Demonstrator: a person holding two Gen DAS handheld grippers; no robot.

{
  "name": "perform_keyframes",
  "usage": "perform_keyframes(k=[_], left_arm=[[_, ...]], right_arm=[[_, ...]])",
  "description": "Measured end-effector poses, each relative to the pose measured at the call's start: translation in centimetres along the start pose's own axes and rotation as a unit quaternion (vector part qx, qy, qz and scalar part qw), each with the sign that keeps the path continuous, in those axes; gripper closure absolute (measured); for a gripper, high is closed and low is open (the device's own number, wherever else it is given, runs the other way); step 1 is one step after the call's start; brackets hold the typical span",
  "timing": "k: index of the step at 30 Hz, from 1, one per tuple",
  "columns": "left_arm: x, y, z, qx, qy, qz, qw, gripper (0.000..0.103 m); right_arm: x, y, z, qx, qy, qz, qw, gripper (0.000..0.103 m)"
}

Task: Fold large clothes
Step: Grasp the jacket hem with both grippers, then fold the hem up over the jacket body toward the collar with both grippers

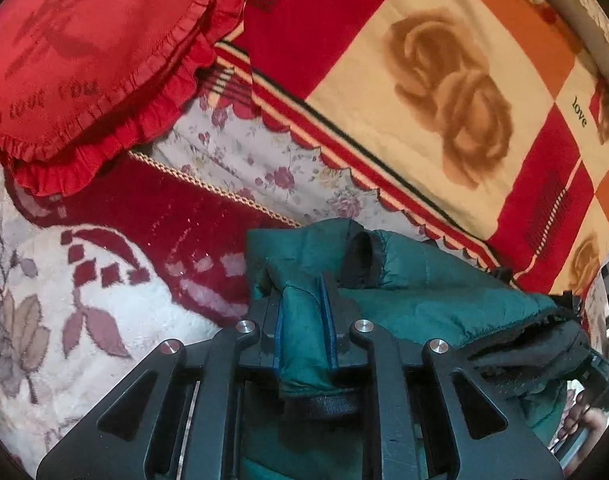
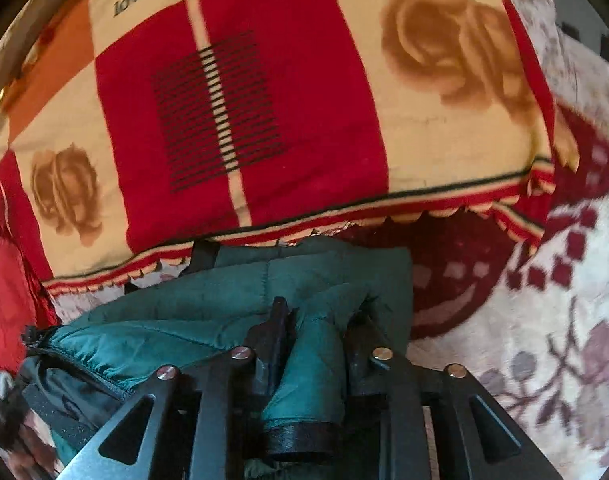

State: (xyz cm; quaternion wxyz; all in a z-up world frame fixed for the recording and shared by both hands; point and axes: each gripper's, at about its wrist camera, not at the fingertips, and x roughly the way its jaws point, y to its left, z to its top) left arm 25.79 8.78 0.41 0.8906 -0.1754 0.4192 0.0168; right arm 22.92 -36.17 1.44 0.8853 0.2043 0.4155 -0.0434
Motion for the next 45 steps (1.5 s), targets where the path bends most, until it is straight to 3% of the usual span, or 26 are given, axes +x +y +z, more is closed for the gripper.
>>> perform_keyframes(k=[2, 4, 7, 9, 10, 11, 14, 16, 18, 24, 26, 31, 34, 39, 45], left_arm=[[0.2, 0.0, 0.0, 0.008, 0.000, -0.002, 1.0000, 0.087], [0.2, 0.1, 0.3, 0.011, 0.007, -0.012, 0.9998, 0.086], [-0.4, 1.0, 1.1, -0.011, 0.026, -0.044, 0.9986, 0.084], [-1.0, 1.5, 1.5, -0.028, 0.032, -0.065, 0.9970, 0.081], [-1.4, 1.6, 1.7, -0.032, 0.033, -0.071, 0.9964, 0.080], [-1.9, 1.6, 1.9, -0.031, 0.034, -0.075, 0.9961, 0.078], [-3.2, 1.3, 2.1, -0.024, 0.024, -0.077, 0.9964, 0.069], [-4.5, 1.4, 2.1, -0.026, -0.006, -0.064, 0.9976, 0.037], [-6.3, 1.9, 2.1, -0.034, -0.051, -0.057, 0.9964, 0.029], [-6.6, 0.2, 0.6, 0.000, -0.054, -0.047, 0.9974, 0.029], [-5.4, -1.5, -0.8, 0.027, -0.052, -0.041, 0.9975, 0.029], [-0.6, -4.6, -3.5, 0.074, -0.029, 0.014, 0.9968, 0.029], [2.0, -4.9, -4.1, 0.086, -0.019, 0.053, 0.9947, 0.029], [4.0, -4.6, -3.6, 0.087, -0.021, 0.063, 0.9939, 0.023], [4.8, -5.1, -4.0, 0.103, -0.034, 0.078, 0.9910, 0.021]], right_arm=[[-0.4, -0.1, 0.0, -0.002, -0.004, 0.016, 1.000, 0.069], [-1.2, 0.1, 0.2, -0.013, -0.005, 0.018, 1.000, 0.067], [-2.8, 0.7, 0.6, -0.032, -0.011, 0.017, 0.999, 0.060], [-4.3, 1.5, 0.7, -0.052, -0.023, 0.014, 0.998, 0.045], [-4.7, 1.6, 0.7, -0.059, -0.032, 0.006, 0.998, 0.029], [-5.4, 2.0, 0.7, -0.069, -0.050, -0.009, 0.996, 0.025], [-7.5, 2.7, 1.1, -0.085, -0.078, -0.022, 0.993, 0.025], [-8.7, 3.2, 0.6, -0.086, -0.084, 0.004, 0.993, 0.025], [-9.2, 5.0, -0.9, -0.121, -0.079, 0.019, 0.989, 0.025], [-6.4, 11.5, -5.2, -0.249, -0.047, 0.023, 0.967, 0.029], [-4.6, 12.9, -5.8, -0.270, -0.042, 0.013, 0.962, 0.033], [-0.1, 14.8, -5.4, -0.288, -0.045, -0.034, 0.956, 0.034], [2.5, 14.5, -4.6, -0.282, -0.039, -0.052, 0.957, 0.034], [7.1, 12.7, -3.4, -0.237, -0.003, -0.045, 0.971, 0.034], [8.3, 12.1, -3.2, -0.224, 0.005, -0.047, 0.973, 0.033]])
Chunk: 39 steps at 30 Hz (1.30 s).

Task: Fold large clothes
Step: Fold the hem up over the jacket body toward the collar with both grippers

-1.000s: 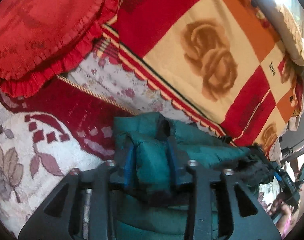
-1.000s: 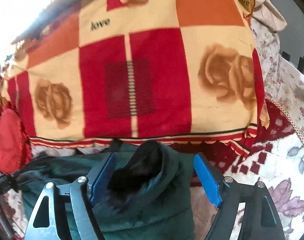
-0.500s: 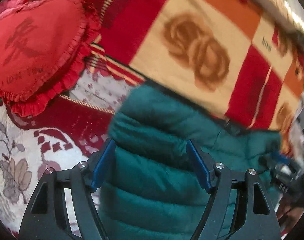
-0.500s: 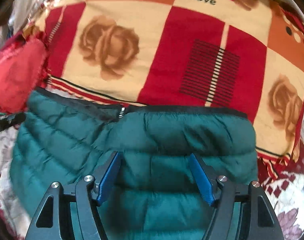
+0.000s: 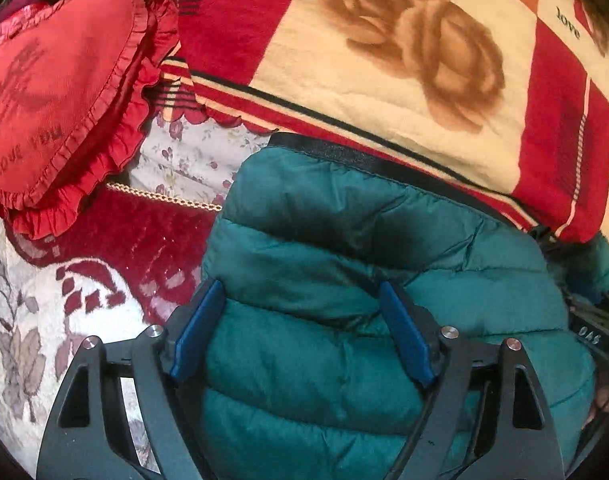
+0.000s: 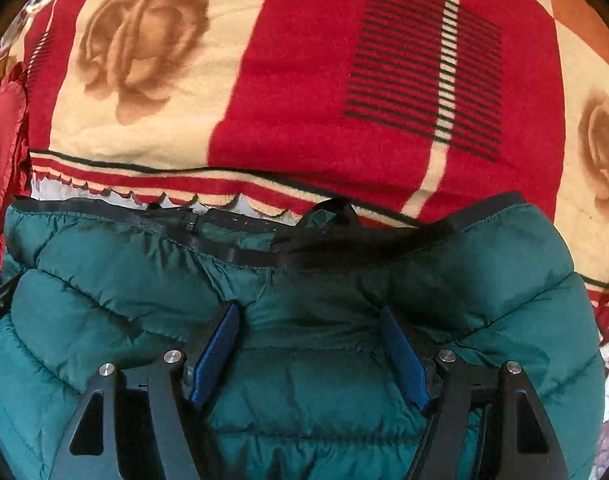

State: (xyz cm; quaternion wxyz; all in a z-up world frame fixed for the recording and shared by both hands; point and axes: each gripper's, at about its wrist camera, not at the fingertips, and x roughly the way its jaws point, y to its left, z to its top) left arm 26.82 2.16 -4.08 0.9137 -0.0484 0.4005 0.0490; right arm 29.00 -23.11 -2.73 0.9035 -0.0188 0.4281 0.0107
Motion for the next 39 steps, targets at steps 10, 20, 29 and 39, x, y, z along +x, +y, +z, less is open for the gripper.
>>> perform_keyframes(k=[10, 20, 29, 39], left_arm=[[0.0, 0.1, 0.3, 0.001, 0.006, -0.001, 1.0000, 0.021], [0.7, 0.3, 0.4, -0.001, 0.010, -0.008, 0.9999, 0.020], [0.5, 0.1, 0.2, 0.009, 0.007, -0.001, 0.9999, 0.020], [-4.1, 0.7, -0.9, 0.027, 0.001, 0.004, 0.9996, 0.020]], right_arm=[[-6.9, -2.8, -0.1, 0.017, -0.051, -0.002, 0.999, 0.033], [-1.7, -6.0, -1.1, 0.041, -0.017, -0.048, 0.998, 0.032], [-4.0, -5.6, -1.1, 0.053, -0.019, -0.044, 0.997, 0.030], [-11.2, -2.6, -5.8, 0.028, -0.044, 0.014, 0.999, 0.028]])
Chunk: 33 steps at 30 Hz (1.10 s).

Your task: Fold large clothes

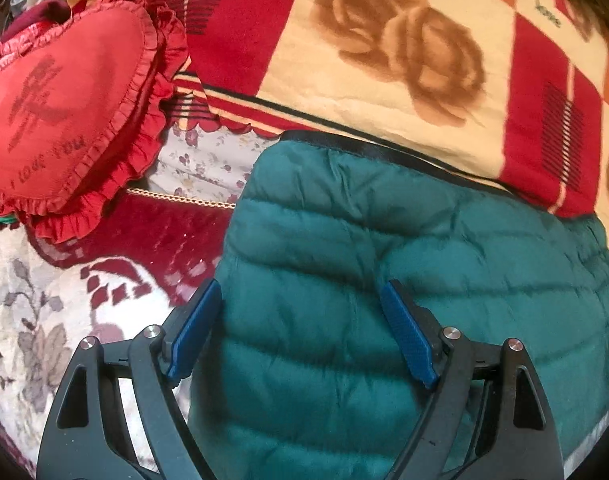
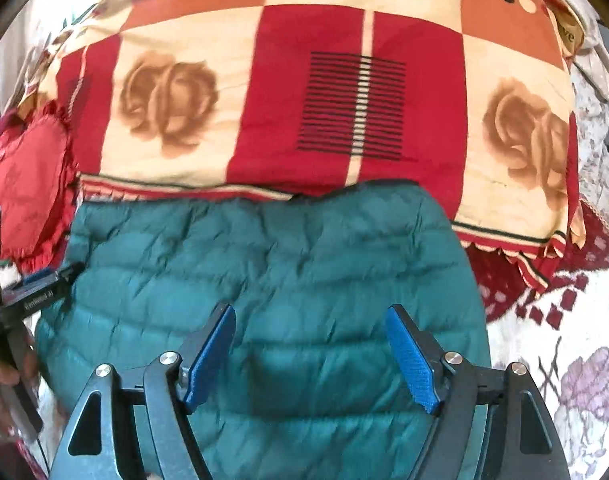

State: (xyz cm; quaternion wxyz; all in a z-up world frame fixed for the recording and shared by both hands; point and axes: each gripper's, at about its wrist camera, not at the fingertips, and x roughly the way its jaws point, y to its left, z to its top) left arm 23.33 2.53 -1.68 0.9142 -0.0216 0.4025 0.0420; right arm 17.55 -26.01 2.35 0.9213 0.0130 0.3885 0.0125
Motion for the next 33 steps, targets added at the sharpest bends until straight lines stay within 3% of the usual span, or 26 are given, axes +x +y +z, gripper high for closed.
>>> perform_keyframes(k=[4, 7, 12, 21, 33], left_arm=[[-2.0, 0.2, -1.5, 0.000, -0.006, -0.009, 0.9999, 0.020], [-2.9, -0.2, -2.7, 0.010, -0.009, -0.001, 0.9999, 0.020], [-5.0, -0.4, -4.2, 0.016, -0.020, -0.005, 0.9997, 0.020], [-7.4, 0.0, -6.2, 0.009, -0.023, -0.014, 0.9996, 0.020], [-8.9, 0.8, -8.1, 0.008, -0.017, -0.013, 0.9997, 0.020]], right_arm=[[0.8, -0.3, -1.7, 0.001, 0.012, -0.037, 0.999, 0.027], [2.0, -1.3, -2.2, 0.014, 0.033, -0.044, 0.998, 0.018], [0.1, -1.4, -1.9, 0.033, 0.027, -0.022, 0.999, 0.018], [-4.1, 0.6, -5.4, 0.004, 0.016, -0.017, 1.000, 0.018], [-5.7, -0.6, -8.3, 0.038, 0.032, -0.003, 0.999, 0.012]])
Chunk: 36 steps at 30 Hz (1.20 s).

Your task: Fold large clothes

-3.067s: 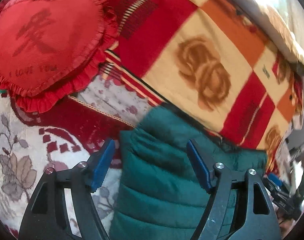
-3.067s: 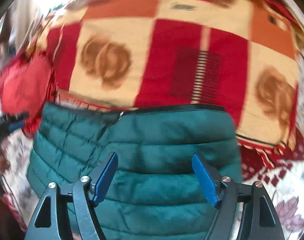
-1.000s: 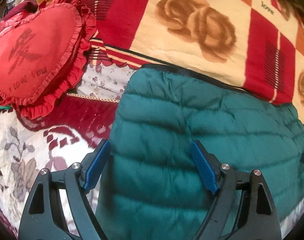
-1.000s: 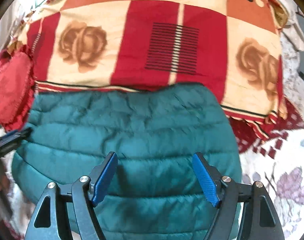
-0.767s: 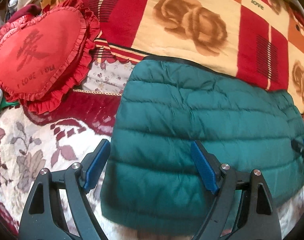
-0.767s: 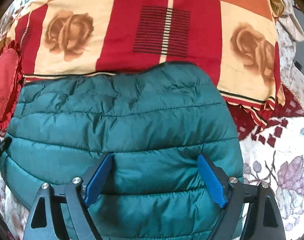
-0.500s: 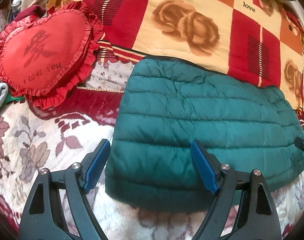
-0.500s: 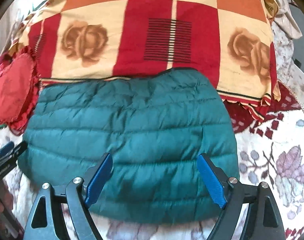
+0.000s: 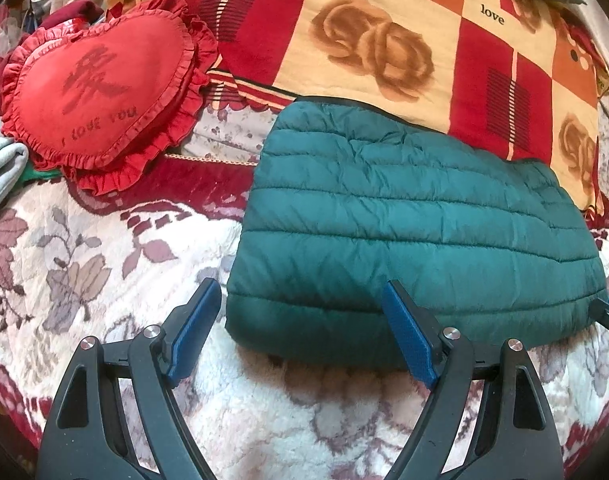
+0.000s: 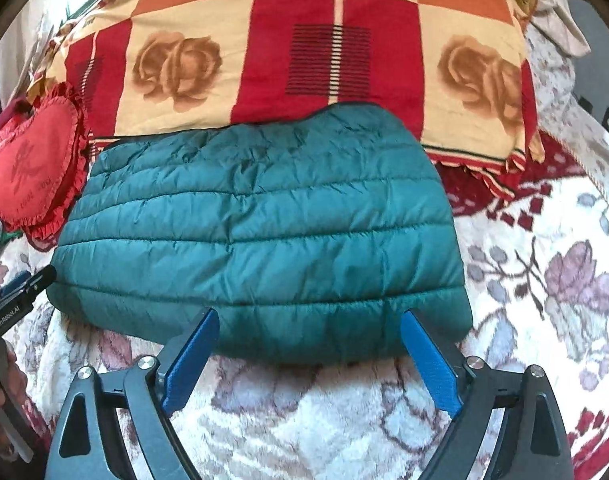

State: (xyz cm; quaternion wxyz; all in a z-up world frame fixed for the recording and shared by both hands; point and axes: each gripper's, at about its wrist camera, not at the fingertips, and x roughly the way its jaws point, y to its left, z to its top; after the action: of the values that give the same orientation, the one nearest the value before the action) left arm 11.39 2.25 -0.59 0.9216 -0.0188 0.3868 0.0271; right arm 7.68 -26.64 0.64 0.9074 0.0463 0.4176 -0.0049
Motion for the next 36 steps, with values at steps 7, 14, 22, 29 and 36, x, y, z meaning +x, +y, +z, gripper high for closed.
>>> perform_keyframes(k=[7, 14, 22, 29, 36], left_arm=[[0.1, 0.7, -0.6, -0.009, 0.014, -0.006, 0.9998, 0.020], [0.4, 2.8, -1.2, -0.046, 0.041, -0.038, 0.9974, 0.020], [2.2, 6.2, -1.9, -0.157, 0.087, -0.115, 0.9770, 0.020], [4.3, 8.0, -1.8, -0.240, 0.100, -0.135, 0.9562, 0.020], [5.5, 6.6, -0.2, -0.248, 0.097, -0.142, 0.9534, 0.013]], right_arm=[[-0.3, -1.3, -1.0, 0.022, 0.007, 0.009, 1.000, 0.009], [0.1, -3.6, -1.9, 0.064, 0.016, 0.021, 0.998, 0.004], [2.0, -6.0, -2.3, 0.132, 0.028, 0.059, 0.989, 0.001], [4.0, -7.0, -1.7, 0.182, 0.024, 0.084, 0.979, 0.001], [5.6, -7.1, -0.3, 0.203, 0.011, 0.093, 0.975, 0.000]])
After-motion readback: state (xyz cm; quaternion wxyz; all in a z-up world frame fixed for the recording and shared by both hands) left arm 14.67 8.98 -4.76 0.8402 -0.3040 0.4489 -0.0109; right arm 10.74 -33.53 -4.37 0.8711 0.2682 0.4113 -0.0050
